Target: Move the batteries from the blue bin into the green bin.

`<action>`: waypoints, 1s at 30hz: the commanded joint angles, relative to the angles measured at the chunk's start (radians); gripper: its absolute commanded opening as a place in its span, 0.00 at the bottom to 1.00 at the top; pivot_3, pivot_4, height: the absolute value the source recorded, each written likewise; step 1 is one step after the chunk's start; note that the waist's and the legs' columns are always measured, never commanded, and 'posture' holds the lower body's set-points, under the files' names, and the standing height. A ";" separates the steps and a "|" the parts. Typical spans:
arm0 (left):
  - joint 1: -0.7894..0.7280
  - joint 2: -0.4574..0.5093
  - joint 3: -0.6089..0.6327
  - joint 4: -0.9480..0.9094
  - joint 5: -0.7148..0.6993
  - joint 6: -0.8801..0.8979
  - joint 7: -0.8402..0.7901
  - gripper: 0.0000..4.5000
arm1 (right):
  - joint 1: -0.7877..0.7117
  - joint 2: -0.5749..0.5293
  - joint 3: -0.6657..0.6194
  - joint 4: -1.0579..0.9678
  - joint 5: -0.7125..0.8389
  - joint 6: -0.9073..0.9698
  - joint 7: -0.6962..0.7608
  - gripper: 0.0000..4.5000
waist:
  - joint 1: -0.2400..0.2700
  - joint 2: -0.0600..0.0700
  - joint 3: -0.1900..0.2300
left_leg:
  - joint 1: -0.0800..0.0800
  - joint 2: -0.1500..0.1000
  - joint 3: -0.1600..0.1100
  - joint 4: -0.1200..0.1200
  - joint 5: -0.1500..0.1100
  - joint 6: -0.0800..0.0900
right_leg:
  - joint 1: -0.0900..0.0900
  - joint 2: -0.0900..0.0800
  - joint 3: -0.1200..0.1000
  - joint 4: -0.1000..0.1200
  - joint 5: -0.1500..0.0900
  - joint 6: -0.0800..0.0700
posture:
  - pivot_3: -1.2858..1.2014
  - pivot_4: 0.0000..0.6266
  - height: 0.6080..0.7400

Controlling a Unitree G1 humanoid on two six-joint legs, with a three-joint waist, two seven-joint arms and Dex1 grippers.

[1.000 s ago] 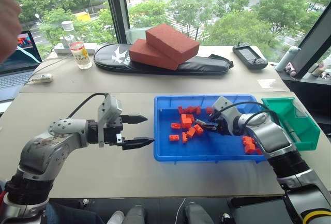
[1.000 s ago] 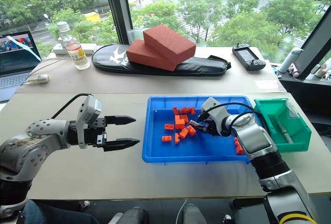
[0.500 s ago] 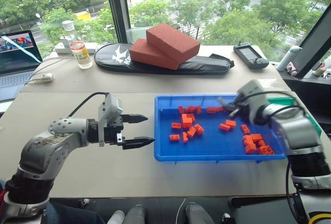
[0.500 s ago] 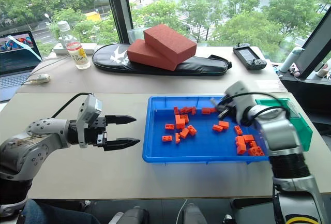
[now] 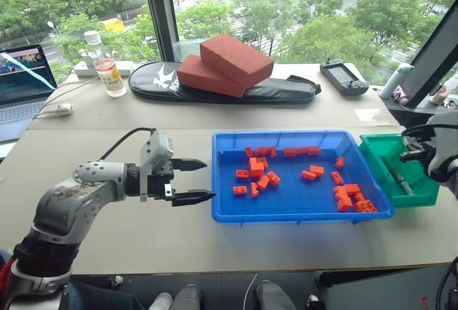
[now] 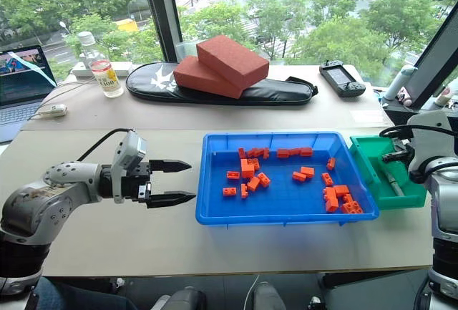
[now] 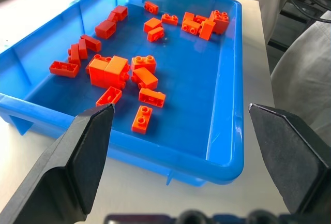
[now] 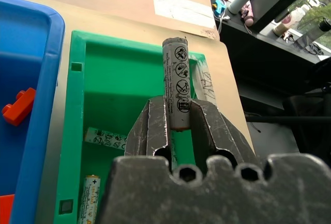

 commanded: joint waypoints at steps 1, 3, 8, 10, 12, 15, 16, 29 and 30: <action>-0.015 -0.006 0.017 -0.009 -0.010 -0.020 -0.005 1.00 | -0.057 -0.019 -0.029 -0.051 0.020 0.014 -0.006 0.49 | 0.002 0.000 0.000 | 0.000 0.000 0.000 0.000 0.000 0.000 | 0.000 0.000 0.000 0.000 0.000 0.000 | 0.52 0.24 1.00; -0.014 -0.010 0.025 -0.011 -0.018 -0.016 -0.002 1.00 | -0.109 -0.009 -0.047 -0.058 0.052 0.009 0.003 0.62 | -0.001 0.000 0.000 | 0.000 0.000 0.000 0.000 0.000 0.000 | 0.000 0.000 0.000 0.000 0.000 0.000 | 0.52 0.24 1.00; -0.014 -0.030 0.051 -0.024 -0.052 -0.004 0.009 1.00 | -0.211 0.035 -0.072 -0.161 0.224 -0.042 0.119 0.70 | 0.000 0.000 0.000 | 0.000 0.000 0.000 0.000 0.000 0.000 | 0.000 0.000 0.000 0.000 0.000 0.000 | 0.52 0.24 1.00; -0.014 -0.033 0.060 -0.029 -0.069 0.003 0.016 1.00 | -0.183 0.058 -0.061 -0.269 0.335 -0.059 0.219 0.70 | 0.000 0.000 0.000 | 0.000 0.000 0.000 0.000 0.000 0.000 | 0.000 0.000 0.000 -0.001 0.000 0.000 | 0.52 0.24 1.00; -0.012 -0.032 0.063 -0.032 -0.077 0.006 0.020 1.00 | -0.103 0.071 -0.060 -0.379 0.455 -0.054 0.328 0.70 | 0.002 0.000 0.000 | -0.001 0.000 -0.001 0.000 0.000 0.000 | 0.000 0.000 -0.001 -0.001 0.000 0.000 | 0.52 0.24 1.00; -0.009 -0.030 0.065 -0.036 -0.082 0.006 0.025 1.00 | 0.053 0.029 -0.045 -0.461 0.528 -0.045 0.435 0.70 | 0.012 0.000 0.000 | -0.002 0.000 -0.003 0.000 0.000 0.000 | 0.001 0.000 -0.002 -0.001 0.000 0.000 | 0.52 0.24 1.00; -0.008 -0.029 0.066 -0.037 -0.083 0.006 0.026 1.00 | 0.097 0.012 -0.041 -0.467 0.529 -0.049 0.450 0.70 | 0.016 0.000 0.000 | -0.003 -0.001 -0.003 0.000 0.000 0.000 | 0.000 -0.001 -0.002 -0.001 0.000 0.000 | 0.52 0.24 1.00; -0.007 -0.026 0.060 -0.039 -0.084 0.005 0.028 1.00 | 0.331 -0.011 -0.005 -0.444 0.475 -0.302 0.507 0.70 | 0.006 0.000 0.000 | 0.001 0.001 -0.001 0.001 0.000 0.000 | 0.002 0.001 -0.001 0.000 0.000 0.000 | 0.52 0.24 1.00; -0.009 -0.027 0.058 -0.038 -0.083 0.004 0.028 1.00 | 0.334 -0.011 -0.001 -0.441 0.473 -0.309 0.505 0.70 | 0.007 0.000 0.000 | 0.001 0.000 -0.001 0.001 0.000 0.000 | 0.002 0.000 -0.001 0.000 0.000 0.000 | 0.52 0.24 1.00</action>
